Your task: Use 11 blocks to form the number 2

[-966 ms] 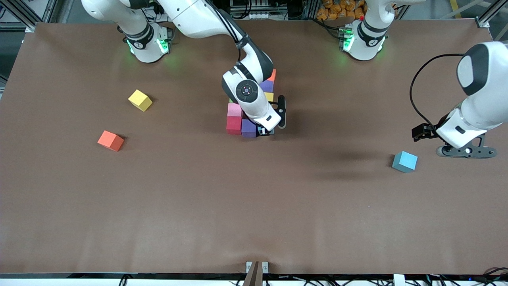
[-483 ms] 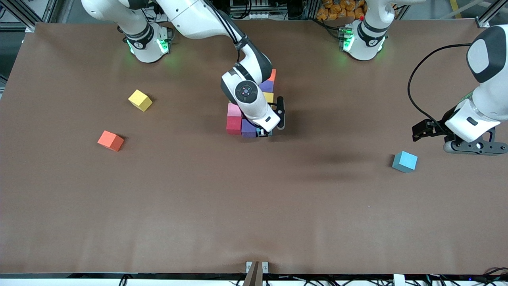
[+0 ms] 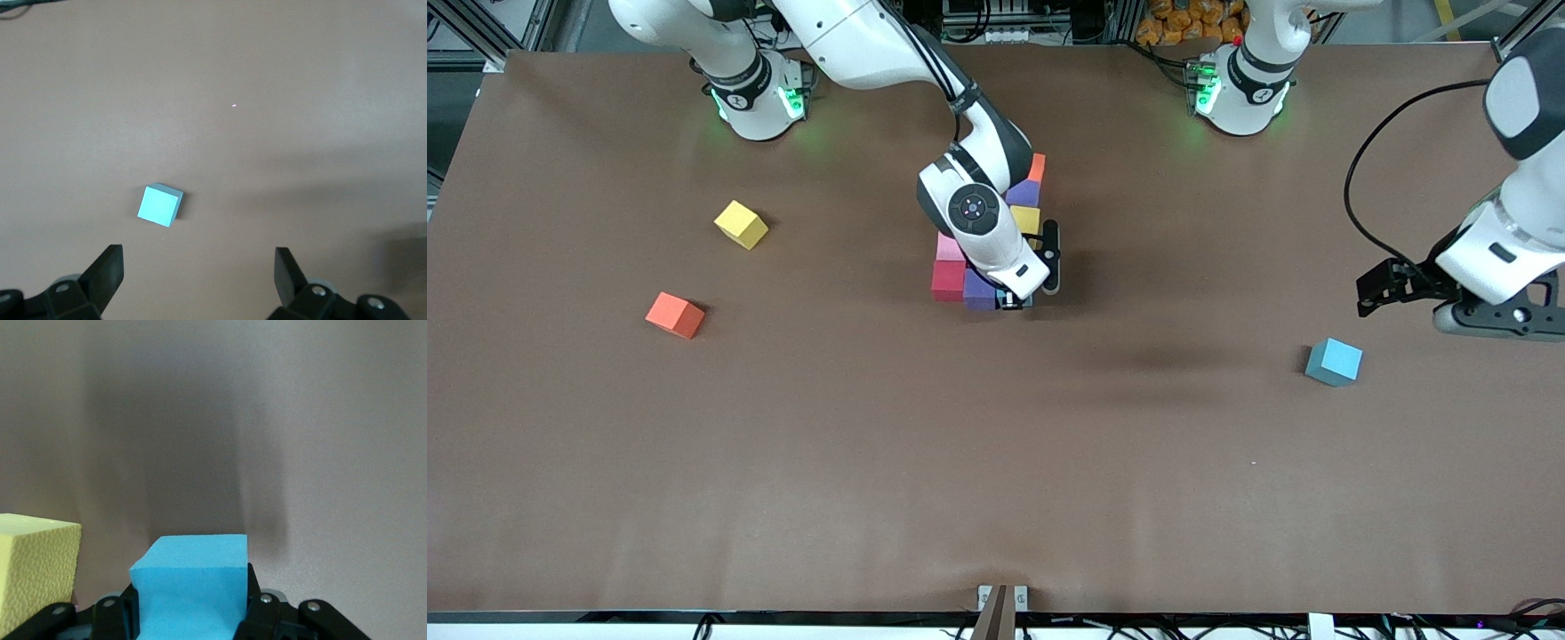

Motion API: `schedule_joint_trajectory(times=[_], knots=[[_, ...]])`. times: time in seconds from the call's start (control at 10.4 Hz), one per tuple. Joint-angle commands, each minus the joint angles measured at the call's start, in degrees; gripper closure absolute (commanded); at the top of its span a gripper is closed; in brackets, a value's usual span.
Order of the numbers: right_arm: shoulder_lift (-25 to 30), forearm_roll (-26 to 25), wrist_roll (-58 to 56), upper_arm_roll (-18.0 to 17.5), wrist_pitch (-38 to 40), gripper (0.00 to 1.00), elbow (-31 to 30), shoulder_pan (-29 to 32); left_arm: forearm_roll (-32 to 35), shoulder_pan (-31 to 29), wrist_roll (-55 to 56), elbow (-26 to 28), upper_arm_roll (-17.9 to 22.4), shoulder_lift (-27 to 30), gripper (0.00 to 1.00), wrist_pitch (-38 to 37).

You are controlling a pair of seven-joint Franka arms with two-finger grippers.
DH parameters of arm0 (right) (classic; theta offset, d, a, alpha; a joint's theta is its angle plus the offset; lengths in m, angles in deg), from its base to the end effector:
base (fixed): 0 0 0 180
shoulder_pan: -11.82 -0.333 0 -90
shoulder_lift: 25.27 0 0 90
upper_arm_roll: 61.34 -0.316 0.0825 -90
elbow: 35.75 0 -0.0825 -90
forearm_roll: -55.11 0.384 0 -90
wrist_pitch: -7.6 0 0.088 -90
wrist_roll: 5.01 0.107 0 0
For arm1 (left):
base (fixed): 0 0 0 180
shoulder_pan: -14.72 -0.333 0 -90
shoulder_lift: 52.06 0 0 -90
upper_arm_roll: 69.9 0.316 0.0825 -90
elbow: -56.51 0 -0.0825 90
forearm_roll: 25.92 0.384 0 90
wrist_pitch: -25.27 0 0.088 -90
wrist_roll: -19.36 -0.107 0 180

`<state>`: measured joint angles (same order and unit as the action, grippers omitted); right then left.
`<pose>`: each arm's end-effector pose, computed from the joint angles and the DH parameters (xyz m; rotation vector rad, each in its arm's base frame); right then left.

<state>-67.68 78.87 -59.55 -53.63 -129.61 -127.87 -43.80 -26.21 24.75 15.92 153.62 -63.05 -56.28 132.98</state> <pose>0.4572 0.5297 0.2013 -2.1255 -2.0365 -0.1057 0.5964 -0.0356 0.5513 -3.1274 0.1802 -0.1754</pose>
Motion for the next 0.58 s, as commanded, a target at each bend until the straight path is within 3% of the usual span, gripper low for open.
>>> schedule_joint_trajectory(times=[0.0,0.29,0.48], knots=[[0.93,-1.18,1.36,-0.42,0.19,0.01,-1.74,1.03,-1.29,0.17,0.01,-3.23,0.01,0.80,0.00,-4.42],[1.89,-1.09,1.45,-0.59,2.73,0.00,-1.57,2.00,-1.12,-1.59,7.98,-5.69,-4.11,1.23,0.00,-8.72],[4.08,-1.09,1.27,-0.59,6.50,0.00,-1.57,2.26,-0.50,-1.68,8.53,-8.42,-4.47,1.24,0.00,-13.47]])
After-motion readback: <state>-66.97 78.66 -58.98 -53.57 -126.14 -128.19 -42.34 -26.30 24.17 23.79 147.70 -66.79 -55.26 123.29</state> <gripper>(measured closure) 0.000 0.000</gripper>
